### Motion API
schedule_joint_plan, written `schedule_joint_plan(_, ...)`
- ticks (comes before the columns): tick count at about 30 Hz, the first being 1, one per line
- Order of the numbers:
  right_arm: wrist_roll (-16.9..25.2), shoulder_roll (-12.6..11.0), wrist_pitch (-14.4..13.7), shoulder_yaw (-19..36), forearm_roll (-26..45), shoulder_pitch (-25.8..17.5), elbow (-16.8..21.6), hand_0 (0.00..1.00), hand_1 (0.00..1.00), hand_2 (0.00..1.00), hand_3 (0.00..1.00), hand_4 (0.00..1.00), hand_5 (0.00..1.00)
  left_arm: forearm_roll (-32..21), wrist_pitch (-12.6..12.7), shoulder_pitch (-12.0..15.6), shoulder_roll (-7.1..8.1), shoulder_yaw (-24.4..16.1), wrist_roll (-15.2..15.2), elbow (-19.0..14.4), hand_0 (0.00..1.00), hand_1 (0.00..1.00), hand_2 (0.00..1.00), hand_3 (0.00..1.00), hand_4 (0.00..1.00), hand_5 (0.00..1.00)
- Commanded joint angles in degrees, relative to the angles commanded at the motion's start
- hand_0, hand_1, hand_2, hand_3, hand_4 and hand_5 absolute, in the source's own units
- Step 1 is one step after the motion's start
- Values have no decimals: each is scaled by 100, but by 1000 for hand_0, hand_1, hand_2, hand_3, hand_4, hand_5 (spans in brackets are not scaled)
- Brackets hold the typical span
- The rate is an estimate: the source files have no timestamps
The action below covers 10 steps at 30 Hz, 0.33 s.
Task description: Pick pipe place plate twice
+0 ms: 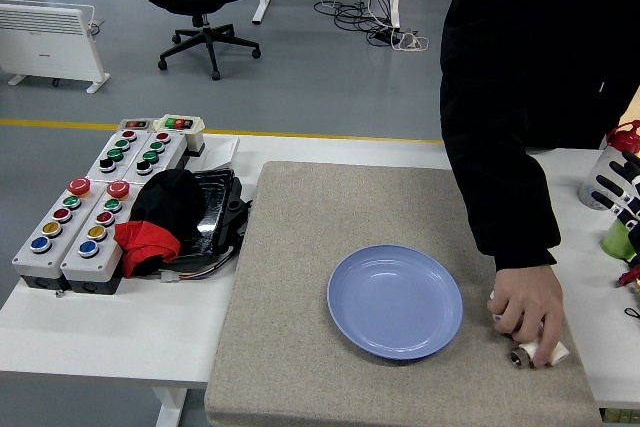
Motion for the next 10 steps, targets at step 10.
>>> schedule_joint_plan(10,-16,0,8,16,27,-7,-2,802,768,852,837,542,597,17,0,5,-1,-10,3,0,719,761,725,674,413,998)
